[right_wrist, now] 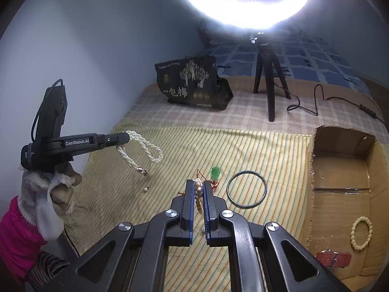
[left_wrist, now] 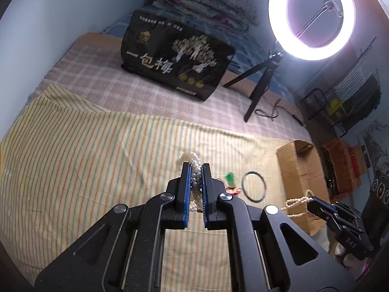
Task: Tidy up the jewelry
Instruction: 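Carry both pearl pieces into the cardboard box and open both tools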
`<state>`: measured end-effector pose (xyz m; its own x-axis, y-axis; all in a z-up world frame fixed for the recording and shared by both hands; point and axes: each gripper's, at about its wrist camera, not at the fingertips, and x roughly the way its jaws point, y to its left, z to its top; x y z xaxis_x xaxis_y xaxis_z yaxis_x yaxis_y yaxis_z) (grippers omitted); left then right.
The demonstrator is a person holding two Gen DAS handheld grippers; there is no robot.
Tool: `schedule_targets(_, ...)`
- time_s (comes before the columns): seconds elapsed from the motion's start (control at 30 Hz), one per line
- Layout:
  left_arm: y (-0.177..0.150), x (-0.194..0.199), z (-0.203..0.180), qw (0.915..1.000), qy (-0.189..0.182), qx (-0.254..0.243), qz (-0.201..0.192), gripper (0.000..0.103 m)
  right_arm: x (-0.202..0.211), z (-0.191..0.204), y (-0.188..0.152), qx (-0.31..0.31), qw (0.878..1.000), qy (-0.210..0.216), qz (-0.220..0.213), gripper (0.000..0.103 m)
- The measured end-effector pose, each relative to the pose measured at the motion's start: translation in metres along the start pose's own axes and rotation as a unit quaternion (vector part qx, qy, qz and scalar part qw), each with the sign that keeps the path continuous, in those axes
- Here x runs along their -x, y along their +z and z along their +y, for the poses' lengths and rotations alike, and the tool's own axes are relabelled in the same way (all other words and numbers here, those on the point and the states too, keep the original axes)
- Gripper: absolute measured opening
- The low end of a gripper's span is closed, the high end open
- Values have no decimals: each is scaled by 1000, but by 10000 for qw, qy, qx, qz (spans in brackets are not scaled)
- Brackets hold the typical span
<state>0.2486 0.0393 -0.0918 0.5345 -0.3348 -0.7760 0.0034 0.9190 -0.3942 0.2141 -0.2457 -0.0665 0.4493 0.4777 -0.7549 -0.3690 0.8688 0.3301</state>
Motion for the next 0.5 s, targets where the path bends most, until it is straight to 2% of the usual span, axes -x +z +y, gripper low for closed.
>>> schedule_targets(0.5,-13,38,-59,9984,-356,-400,-160,6,70,-11,3,-90,9979,-396,-502,4)
